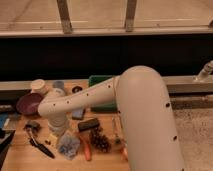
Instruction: Place towel in tray
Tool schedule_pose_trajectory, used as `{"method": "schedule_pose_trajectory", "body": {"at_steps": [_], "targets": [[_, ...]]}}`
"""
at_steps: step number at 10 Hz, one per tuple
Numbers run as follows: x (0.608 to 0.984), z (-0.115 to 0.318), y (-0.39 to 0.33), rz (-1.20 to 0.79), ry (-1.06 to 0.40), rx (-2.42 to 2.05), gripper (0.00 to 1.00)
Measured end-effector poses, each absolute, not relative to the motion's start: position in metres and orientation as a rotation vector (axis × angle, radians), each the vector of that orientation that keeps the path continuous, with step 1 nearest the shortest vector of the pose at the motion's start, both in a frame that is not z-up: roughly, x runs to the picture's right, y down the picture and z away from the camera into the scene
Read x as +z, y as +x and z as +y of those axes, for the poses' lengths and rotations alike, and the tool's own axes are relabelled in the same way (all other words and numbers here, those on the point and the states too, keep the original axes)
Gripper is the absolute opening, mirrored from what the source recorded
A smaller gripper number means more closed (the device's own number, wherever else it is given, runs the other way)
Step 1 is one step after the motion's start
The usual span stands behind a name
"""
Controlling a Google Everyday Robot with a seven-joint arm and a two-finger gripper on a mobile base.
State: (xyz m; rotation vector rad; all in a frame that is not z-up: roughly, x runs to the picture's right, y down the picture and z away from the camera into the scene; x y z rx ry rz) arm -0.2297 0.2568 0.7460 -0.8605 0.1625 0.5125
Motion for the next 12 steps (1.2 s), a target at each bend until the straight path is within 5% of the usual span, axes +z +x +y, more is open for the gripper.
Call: {"method": "schedule_pose_trajectory", "body": {"at_steps": [6,12], "targets": [[0.754,0.285,-0.235,0.142,-0.913,0.519,0.65],[0.748,0.290,-0.232,0.155,-0.880,0.514,0.11]]}}
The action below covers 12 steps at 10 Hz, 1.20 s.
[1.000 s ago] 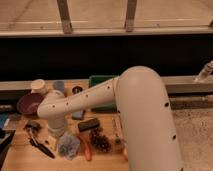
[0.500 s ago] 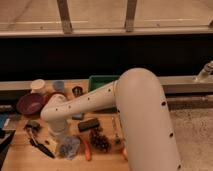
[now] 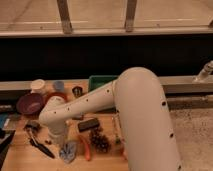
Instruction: Place towel in tray
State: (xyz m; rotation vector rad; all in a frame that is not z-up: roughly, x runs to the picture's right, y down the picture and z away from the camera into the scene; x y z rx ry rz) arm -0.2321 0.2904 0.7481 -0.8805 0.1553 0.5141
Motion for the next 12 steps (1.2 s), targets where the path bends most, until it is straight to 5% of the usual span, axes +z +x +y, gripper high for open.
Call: {"method": "schedule_pose_trajectory", "body": {"at_steps": [2,7,12], "targets": [[0.747,0.290,-0.234,0.147,-0.874,0.509,0.00],[0.736,0.263,-0.224,0.128,-0.815,0.530,0.00],[0.688,0.132,-0.177,0.079,-0.625,0.671,0.00]]}}
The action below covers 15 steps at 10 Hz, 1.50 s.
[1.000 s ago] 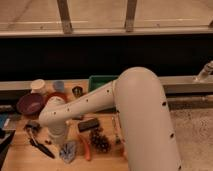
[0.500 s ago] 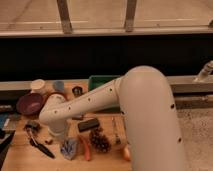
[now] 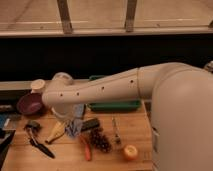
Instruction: Place towel in tray
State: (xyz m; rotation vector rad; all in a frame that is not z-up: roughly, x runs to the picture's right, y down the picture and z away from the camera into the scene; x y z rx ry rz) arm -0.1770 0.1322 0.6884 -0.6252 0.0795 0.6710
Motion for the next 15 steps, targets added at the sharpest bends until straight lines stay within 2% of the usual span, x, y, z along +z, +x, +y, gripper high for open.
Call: {"method": "schedule_pose_trajectory", "body": {"at_steps": [2,3,10,12,15], "targets": [[0.676,0.071,-0.152,0.060,-0.552,0.747,0.00],[0.673,0.057,-0.143,0.060,-0.535,0.770,0.00],[0.674,0.056,-0.143,0.074,-0.530,0.764,0.00],[0.680,0.035,-0.136,0.097,-0.489,0.781,0.00],[0.707,-0.027,-0.107,0.101,-0.415,0.842,0.00]]}}
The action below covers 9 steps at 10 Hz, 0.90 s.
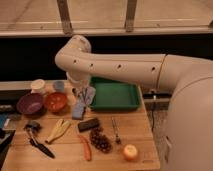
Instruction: Place towel in tray
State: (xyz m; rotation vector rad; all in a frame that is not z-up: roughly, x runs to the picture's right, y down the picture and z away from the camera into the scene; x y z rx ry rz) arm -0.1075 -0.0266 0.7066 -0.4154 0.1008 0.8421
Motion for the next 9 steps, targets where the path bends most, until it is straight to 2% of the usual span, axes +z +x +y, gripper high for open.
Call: {"method": "schedule_pose_trajectory", "body": {"at_steps": [4,9], "targets": [[0.751,-0.094,-0.056,0.000,-0.351,1.051,0.00],[0.759,-0.105,-0.045,-0.027,-0.340,1.104,0.00]]}}
